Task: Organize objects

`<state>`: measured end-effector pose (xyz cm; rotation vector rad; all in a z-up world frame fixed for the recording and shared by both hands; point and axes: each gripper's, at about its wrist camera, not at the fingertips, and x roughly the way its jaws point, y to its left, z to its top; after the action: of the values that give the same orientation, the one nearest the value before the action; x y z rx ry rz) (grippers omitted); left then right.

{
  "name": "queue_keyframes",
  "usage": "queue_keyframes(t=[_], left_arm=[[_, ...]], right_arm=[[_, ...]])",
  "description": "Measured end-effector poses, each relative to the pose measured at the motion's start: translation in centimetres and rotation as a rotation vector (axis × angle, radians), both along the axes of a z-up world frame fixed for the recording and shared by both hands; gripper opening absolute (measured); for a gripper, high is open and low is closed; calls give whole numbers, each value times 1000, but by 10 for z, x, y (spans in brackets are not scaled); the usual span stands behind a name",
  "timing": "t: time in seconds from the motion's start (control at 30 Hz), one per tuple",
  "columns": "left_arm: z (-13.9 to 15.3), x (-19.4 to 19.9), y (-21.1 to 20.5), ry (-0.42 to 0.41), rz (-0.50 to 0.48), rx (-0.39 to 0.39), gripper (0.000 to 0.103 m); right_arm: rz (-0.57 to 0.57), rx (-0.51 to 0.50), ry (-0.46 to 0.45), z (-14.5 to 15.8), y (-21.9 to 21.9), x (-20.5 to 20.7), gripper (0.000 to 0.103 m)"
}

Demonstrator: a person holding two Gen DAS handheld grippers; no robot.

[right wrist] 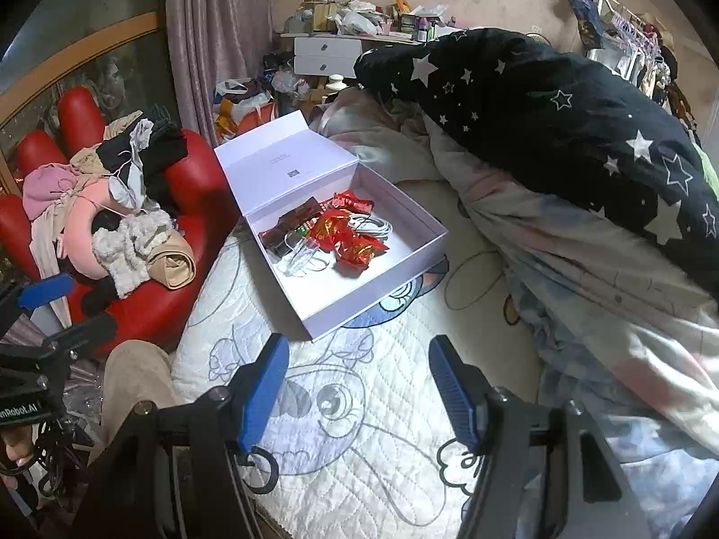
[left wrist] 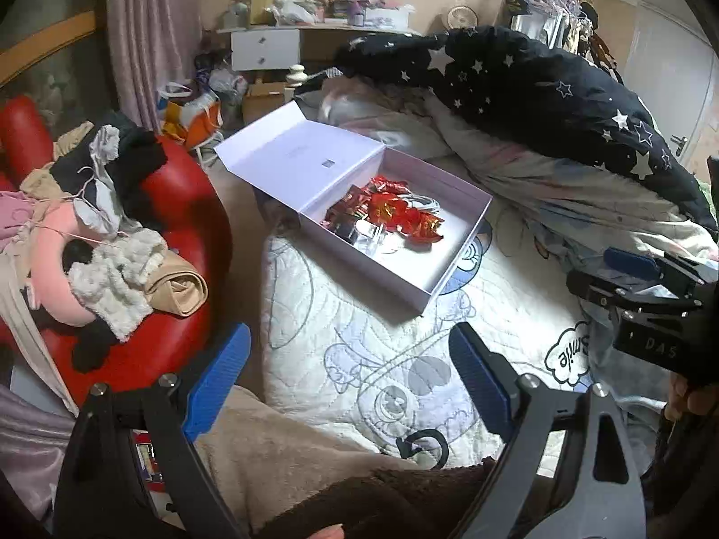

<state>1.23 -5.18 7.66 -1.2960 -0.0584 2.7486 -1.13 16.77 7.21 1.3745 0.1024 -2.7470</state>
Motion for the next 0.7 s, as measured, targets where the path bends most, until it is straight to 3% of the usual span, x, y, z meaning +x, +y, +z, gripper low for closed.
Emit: queue_keyframes(t=[0.7], left_arm=[[-3,8,-4,-17,17,18,90]], right_arm=[[35,26,-7,-3,0,9,65]])
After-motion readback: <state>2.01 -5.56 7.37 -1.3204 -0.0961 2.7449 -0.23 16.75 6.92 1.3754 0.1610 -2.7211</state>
